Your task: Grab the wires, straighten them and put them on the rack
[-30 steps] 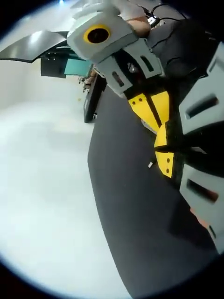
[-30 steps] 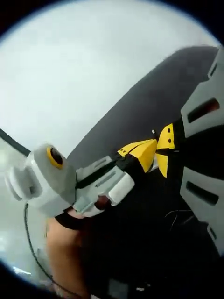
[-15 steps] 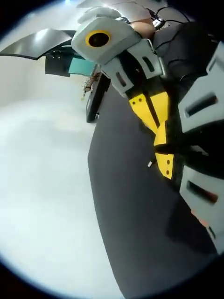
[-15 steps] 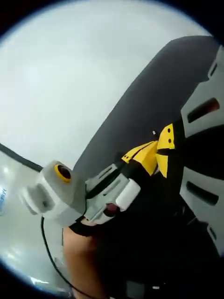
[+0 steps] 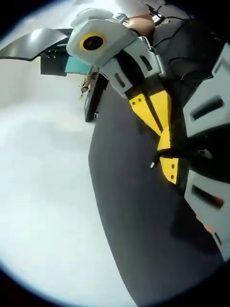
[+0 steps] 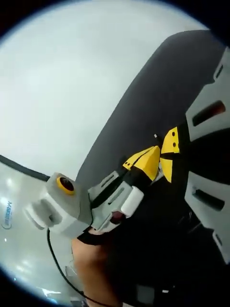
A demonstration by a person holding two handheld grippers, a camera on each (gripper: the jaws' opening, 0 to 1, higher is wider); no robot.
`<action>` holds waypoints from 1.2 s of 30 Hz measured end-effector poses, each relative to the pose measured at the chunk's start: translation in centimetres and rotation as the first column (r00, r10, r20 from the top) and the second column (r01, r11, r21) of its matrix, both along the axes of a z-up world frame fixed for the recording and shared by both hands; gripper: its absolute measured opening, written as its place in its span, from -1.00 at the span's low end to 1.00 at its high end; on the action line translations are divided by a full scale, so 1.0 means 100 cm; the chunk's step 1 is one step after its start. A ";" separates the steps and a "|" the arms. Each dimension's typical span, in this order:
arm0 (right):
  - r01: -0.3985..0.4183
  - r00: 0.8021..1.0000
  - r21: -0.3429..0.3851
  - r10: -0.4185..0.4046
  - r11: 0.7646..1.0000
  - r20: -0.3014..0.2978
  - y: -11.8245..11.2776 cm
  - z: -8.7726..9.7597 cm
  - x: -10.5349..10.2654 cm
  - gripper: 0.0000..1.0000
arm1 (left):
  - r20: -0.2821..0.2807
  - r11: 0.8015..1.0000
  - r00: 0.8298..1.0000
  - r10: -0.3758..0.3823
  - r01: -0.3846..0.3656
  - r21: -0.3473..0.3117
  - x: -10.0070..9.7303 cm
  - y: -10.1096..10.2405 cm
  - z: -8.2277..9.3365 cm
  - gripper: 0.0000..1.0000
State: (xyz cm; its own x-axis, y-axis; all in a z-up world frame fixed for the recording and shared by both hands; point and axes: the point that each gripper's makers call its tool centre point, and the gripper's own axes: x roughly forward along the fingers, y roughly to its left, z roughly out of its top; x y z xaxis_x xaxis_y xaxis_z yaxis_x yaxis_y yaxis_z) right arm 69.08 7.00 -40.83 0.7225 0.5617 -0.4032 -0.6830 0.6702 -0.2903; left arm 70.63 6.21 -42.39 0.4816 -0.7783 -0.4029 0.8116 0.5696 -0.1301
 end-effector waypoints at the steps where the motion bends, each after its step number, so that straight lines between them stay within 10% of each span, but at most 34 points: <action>1: 0.005 1.000 -0.001 -0.005 1.000 0.003 -0.003 0.003 0.003 -1.00 | -0.002 1.000 1.000 0.000 0.000 0.000 0.000 0.000 0.000 -0.90; 19: -0.006 1.000 -0.091 0.006 0.996 0.005 0.004 -0.001 0.001 -1.00 | -0.013 1.000 1.000 0.012 -0.013 -0.007 0.001 0.002 -0.001 -0.90; 21: 0.017 0.999 0.087 -0.020 0.996 0.035 0.009 0.027 0.002 -1.00 | -0.011 1.000 1.000 0.012 -0.012 -0.008 0.001 0.002 -0.001 -0.89; 28: 0.029 1.000 -0.021 -0.029 0.999 -0.006 -0.004 0.001 0.009 -1.00 | -0.010 1.000 1.000 0.009 -0.009 -0.001 0.001 0.002 -0.001 -0.90; 36: 0.027 1.000 0.040 -0.027 0.999 -0.004 -0.002 0.010 0.005 -1.00 | -0.006 1.000 1.000 0.012 -0.012 0.002 0.000 0.002 -0.001 -0.89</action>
State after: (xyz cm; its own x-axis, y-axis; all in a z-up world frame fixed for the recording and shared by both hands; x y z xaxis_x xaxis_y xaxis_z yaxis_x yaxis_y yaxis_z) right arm 69.54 6.81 -39.87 0.7365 0.5573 -0.3833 -0.6652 0.6996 -0.2610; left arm 70.68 6.41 -42.47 0.4884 -0.7717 -0.4074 0.8040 0.5794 -0.1338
